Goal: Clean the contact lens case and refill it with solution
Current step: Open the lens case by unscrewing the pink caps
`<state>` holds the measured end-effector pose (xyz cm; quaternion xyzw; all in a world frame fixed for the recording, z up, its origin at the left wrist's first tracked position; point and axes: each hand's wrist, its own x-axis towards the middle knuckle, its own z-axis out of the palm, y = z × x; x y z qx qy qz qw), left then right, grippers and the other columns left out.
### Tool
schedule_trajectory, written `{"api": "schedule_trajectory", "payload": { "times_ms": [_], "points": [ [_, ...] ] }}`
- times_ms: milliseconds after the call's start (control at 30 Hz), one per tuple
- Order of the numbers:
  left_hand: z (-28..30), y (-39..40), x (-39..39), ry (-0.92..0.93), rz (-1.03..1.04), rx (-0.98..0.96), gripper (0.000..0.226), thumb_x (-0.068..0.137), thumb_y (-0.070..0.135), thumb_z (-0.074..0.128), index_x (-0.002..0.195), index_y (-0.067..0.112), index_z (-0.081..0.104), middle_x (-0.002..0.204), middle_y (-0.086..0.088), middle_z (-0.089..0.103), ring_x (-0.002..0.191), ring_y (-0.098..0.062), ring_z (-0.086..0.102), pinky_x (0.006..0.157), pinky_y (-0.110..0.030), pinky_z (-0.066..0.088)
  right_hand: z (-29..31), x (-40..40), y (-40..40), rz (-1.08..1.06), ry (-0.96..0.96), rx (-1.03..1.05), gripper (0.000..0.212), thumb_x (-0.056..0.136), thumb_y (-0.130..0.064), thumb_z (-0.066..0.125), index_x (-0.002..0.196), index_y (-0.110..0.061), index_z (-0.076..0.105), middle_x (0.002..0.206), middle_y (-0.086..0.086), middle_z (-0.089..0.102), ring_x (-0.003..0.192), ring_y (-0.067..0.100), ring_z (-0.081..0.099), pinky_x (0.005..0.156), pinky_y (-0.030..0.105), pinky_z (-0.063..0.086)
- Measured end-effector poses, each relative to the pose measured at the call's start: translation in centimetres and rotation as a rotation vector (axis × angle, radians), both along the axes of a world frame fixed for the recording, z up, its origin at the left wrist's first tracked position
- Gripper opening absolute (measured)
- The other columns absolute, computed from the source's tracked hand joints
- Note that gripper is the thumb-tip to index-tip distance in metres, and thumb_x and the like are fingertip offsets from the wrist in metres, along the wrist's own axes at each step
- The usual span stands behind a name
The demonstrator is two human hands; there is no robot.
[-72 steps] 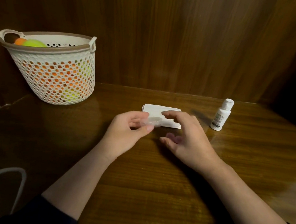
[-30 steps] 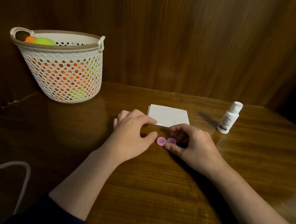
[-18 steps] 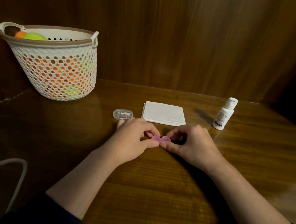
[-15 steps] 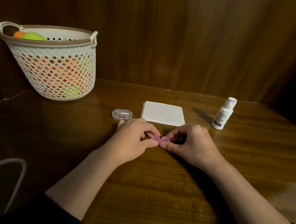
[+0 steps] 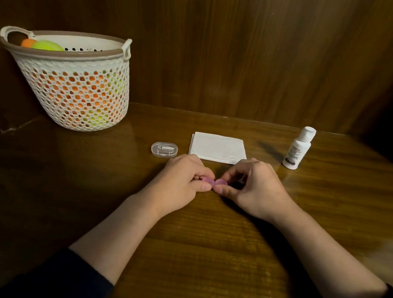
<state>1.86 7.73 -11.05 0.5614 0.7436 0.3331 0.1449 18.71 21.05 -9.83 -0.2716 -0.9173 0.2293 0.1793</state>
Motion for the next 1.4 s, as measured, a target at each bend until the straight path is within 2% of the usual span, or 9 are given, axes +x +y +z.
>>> {"api": "schedule_trajectory", "payload": {
  "times_ms": [300, 400, 533, 700, 767, 1000, 1100, 1233, 1400],
  "points": [
    [-0.21, 0.08, -0.11, 0.005, -0.041, -0.003, 0.019, 0.101, 0.022, 0.072, 0.11, 0.037, 0.079, 0.108, 0.019, 0.06, 0.108, -0.007, 0.056, 0.097, -0.033, 0.049, 0.34, 0.16, 0.25, 0.053, -0.022, -0.075, 0.017, 0.082, -0.045, 0.09, 0.086, -0.034, 0.079, 0.091, -0.02, 0.073, 0.092, -0.001, 0.064, 0.077, 0.018, 0.05],
    [-0.24, 0.11, -0.25, 0.014, -0.057, -0.01, 0.023, 0.102, 0.019, 0.071, 0.117, 0.035, 0.079, 0.111, 0.018, 0.061, 0.109, -0.007, 0.057, 0.097, -0.029, 0.047, 0.3, 0.45, 0.12, 0.091, -0.019, -0.077, 0.012, 0.084, -0.041, 0.09, 0.088, -0.037, 0.08, 0.093, -0.02, 0.074, 0.091, -0.004, 0.065, 0.077, 0.014, 0.047],
    [-0.21, -0.03, -0.74, -0.033, -0.052, 0.007, 0.029, 0.1, 0.02, 0.074, 0.124, 0.035, 0.078, 0.113, 0.021, 0.063, 0.11, -0.005, 0.06, 0.097, -0.026, 0.05, 0.34, 0.64, -0.1, 0.102, -0.038, -0.038, 0.013, 0.087, -0.041, 0.087, 0.098, -0.037, 0.082, 0.098, -0.019, 0.074, 0.096, -0.002, 0.066, 0.083, 0.019, 0.052],
    [-0.13, -0.03, -0.74, -0.033, -0.028, 0.011, 0.028, 0.099, 0.022, 0.075, 0.121, 0.038, 0.078, 0.112, 0.02, 0.064, 0.107, -0.005, 0.061, 0.093, -0.025, 0.052, 0.03, 0.14, -0.41, 0.047, -0.032, 0.013, 0.029, 0.078, -0.064, 0.086, 0.094, -0.041, 0.08, 0.084, -0.027, 0.072, 0.086, -0.011, 0.064, 0.064, 0.005, 0.047],
    [-0.14, -0.06, -0.71, -0.039, -0.027, 0.006, 0.028, 0.099, 0.022, 0.075, 0.121, 0.039, 0.078, 0.111, 0.021, 0.064, 0.107, -0.005, 0.061, 0.094, -0.026, 0.051, -0.29, -0.04, -0.48, 0.014, 0.013, 0.006, 0.031, 0.076, -0.061, 0.088, 0.097, -0.04, 0.079, 0.082, -0.026, 0.074, 0.087, -0.014, 0.065, 0.063, 0.003, 0.043],
    [-0.2, -0.11, -0.66, -0.055, -0.026, 0.013, 0.029, 0.098, 0.022, 0.077, 0.122, 0.038, 0.078, 0.109, 0.021, 0.064, 0.105, -0.006, 0.062, 0.096, -0.03, 0.053, -0.14, 0.37, -0.33, 0.059, 0.007, -0.067, 0.032, 0.085, -0.032, 0.091, 0.115, -0.039, 0.079, 0.094, -0.03, 0.077, 0.097, -0.015, 0.068, 0.09, 0.01, 0.05],
    [-0.26, -0.13, -0.72, -0.045, -0.024, 0.02, 0.028, 0.097, 0.023, 0.077, 0.121, 0.037, 0.078, 0.108, 0.02, 0.064, 0.104, -0.006, 0.062, 0.096, -0.031, 0.055, 0.29, 0.25, -0.59, 0.037, -0.039, -0.076, 0.05, 0.083, -0.044, 0.09, 0.13, -0.036, 0.073, 0.113, -0.026, 0.074, 0.104, -0.007, 0.066, 0.097, 0.019, 0.053],
    [-0.28, -0.09, -0.79, -0.051, -0.027, 0.028, 0.026, 0.097, 0.024, 0.078, 0.119, 0.039, 0.079, 0.108, 0.02, 0.064, 0.103, -0.005, 0.062, 0.094, -0.029, 0.055, 0.15, 0.04, -0.63, -0.003, 0.008, -0.095, 0.053, 0.075, -0.049, 0.093, 0.122, -0.036, 0.073, 0.09, -0.024, 0.078, 0.092, -0.011, 0.068, 0.083, 0.009, 0.049],
    [-0.53, -0.09, -0.96, -0.047, -0.042, 0.037, 0.024, 0.097, 0.025, 0.078, 0.116, 0.04, 0.08, 0.104, 0.021, 0.064, 0.101, -0.005, 0.062, 0.089, -0.027, 0.053, 0.0, 0.1, -0.24, 0.021, 0.01, -0.12, 0.044, 0.081, -0.034, 0.094, 0.12, -0.036, 0.073, 0.091, -0.033, 0.077, 0.095, -0.017, 0.067, 0.09, 0.009, 0.045]
  ]
}}
